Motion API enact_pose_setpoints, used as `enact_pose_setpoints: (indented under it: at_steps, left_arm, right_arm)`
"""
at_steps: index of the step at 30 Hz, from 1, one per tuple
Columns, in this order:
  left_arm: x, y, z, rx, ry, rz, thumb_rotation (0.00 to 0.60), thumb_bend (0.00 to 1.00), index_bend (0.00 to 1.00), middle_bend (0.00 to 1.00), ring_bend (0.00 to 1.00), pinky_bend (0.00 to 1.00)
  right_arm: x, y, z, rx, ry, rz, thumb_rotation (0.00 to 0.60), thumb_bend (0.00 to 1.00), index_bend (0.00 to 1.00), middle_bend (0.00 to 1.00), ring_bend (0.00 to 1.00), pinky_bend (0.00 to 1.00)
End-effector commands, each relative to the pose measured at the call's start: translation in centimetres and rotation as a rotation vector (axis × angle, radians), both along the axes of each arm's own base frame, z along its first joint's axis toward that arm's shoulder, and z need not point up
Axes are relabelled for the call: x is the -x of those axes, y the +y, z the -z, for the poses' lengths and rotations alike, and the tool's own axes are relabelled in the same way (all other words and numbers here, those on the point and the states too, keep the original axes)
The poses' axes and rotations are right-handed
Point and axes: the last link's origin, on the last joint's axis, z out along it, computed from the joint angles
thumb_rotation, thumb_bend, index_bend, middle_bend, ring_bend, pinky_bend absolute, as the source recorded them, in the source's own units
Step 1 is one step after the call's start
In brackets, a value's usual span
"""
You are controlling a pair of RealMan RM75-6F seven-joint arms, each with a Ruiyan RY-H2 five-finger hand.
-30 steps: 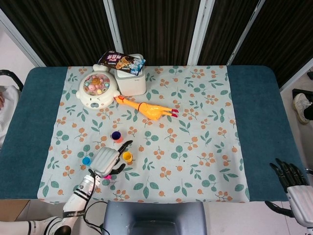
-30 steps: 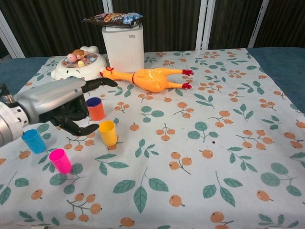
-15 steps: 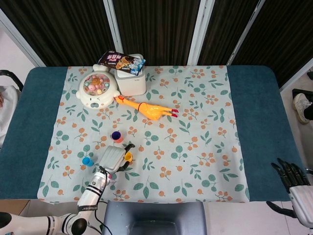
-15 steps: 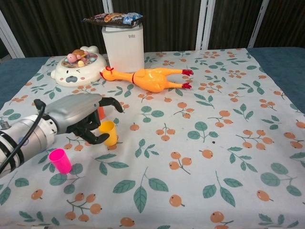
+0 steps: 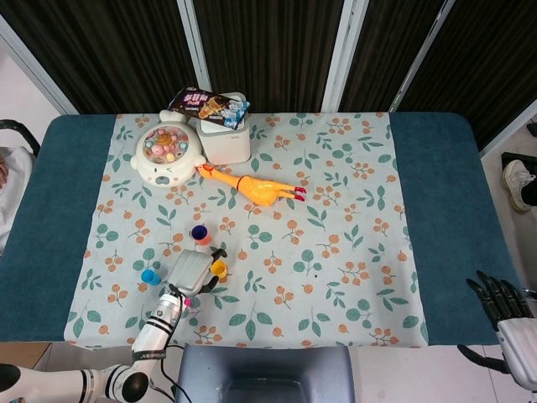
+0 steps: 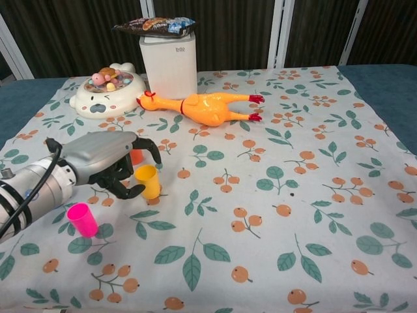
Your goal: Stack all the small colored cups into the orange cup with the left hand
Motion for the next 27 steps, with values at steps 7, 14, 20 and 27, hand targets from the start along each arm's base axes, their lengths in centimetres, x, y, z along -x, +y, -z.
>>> enact_pose_setpoints:
  at_steps: [7, 14, 20, 27]
  left_arm:
    - [0.2, 0.1, 0.3, 0.008, 0.002, -0.003, 0.600, 0.36, 0.40, 1.00, 1.00, 1.00]
    - [0.4, 0.1, 0.3, 0.005, 0.004, 0.002, 0.600, 0.36, 0.48, 1.00, 1.00, 1.00]
    - [-0.3, 0.5, -0.6, -0.020, -0.038, 0.010, 0.600, 0.36, 0.51, 1.00, 1.00, 1.00]
    - [-1.1, 3.4, -4.5, -0.137, -0.105, -0.002, 0.600, 0.36, 0.50, 1.00, 1.00, 1.00]
  right_arm:
    - [0.0, 0.0, -0.1, 0.004, -0.002, 0.001, 0.600, 0.21, 0.00, 0.00, 0.00, 0.00]
    - [0.0, 0.0, -0.1, 0.005, -0.003, 0.001, 0.600, 0.21, 0.00, 0.00, 0.00, 0.00]
    - [0.0, 0.1, -0.2, 0.007, -0.004, 0.001, 0.600, 0.21, 0.00, 0.00, 0.00, 0.00]
    - [0.1, 0.1, -0.5, 0.014, -0.013, 0.003, 0.600, 0.21, 0.00, 0.00, 0.00, 0.00]
